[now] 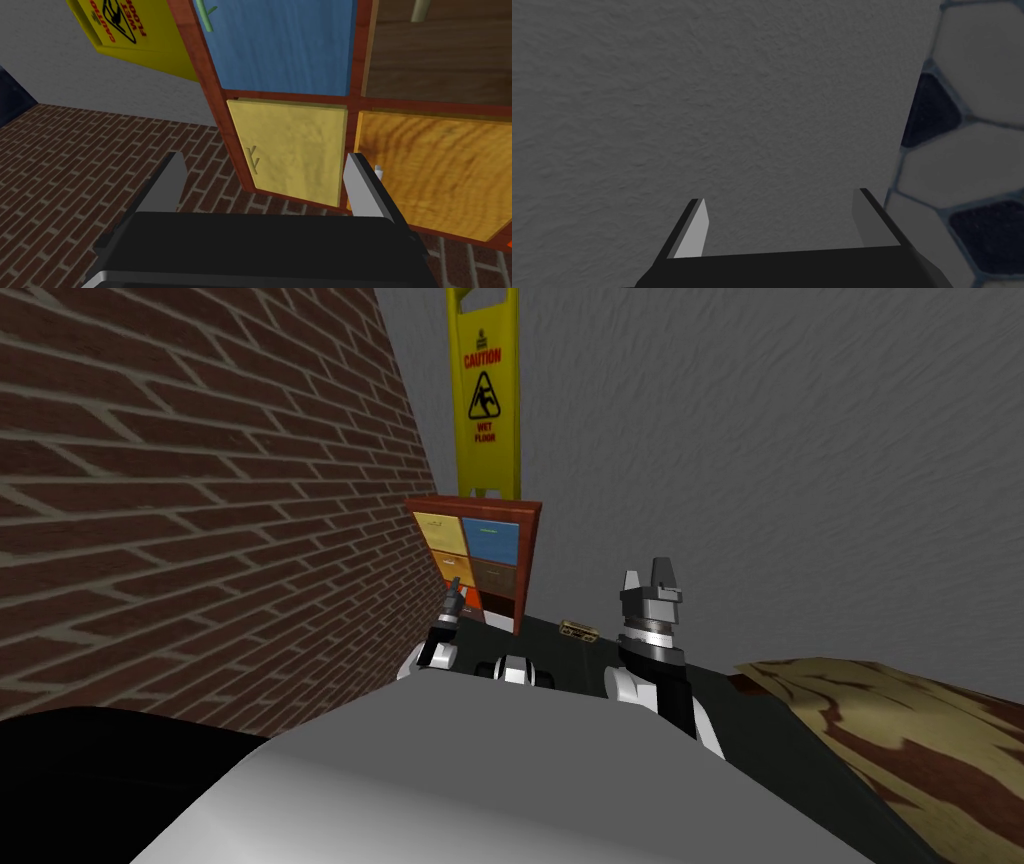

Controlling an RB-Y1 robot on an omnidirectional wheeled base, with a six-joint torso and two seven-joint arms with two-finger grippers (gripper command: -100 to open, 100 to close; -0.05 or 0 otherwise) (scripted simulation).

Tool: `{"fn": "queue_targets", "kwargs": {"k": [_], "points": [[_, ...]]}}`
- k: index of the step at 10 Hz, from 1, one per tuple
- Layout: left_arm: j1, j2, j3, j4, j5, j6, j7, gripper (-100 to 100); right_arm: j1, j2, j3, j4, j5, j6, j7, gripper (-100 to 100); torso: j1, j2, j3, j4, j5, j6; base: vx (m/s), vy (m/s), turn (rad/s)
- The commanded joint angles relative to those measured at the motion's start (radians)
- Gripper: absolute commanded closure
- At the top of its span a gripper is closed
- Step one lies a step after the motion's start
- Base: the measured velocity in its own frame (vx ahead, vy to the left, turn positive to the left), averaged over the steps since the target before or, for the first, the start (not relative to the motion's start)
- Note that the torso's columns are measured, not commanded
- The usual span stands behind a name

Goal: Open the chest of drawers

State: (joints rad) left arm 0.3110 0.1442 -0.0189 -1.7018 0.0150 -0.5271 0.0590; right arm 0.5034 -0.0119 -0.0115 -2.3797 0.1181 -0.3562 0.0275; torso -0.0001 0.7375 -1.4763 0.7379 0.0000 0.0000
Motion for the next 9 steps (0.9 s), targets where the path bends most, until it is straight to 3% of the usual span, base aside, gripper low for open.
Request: {"fn": "queue_targets", "kwargs": {"k": [1, 5, 9], "points": [[-0.02, 0.008, -0.007, 0.063, 0.0, -0.007, 0.002, -100, 0.0, 0.0, 0.0, 0.0, 0.0, 0.0, 0.0, 0, -0.001, 0.001, 0.0, 0.0, 0.0, 0.0, 0.112, -0.05, -0.032], [-0.046, 0.002, -0.016, 0.144, 0.0, -0.019, 0.004, -100, 0.0, 0.0, 0.0, 0.0, 0.0, 0.0, 0.0, 0, 0.001, 0.002, 0.001, 0.001, 0.0, 0.0, 0.093, -0.026, -0.032], [-0.078, -0.028, -0.027, 0.246, 0.0, -0.033, 0.006, -100, 0.0, 0.0, 0.0, 0.0, 0.0, 0.0, 0.0, 0, -0.002, 0.0, 0.0, 0.0, 0.0, 0.0, 0.123, -0.039, -0.041]]}}
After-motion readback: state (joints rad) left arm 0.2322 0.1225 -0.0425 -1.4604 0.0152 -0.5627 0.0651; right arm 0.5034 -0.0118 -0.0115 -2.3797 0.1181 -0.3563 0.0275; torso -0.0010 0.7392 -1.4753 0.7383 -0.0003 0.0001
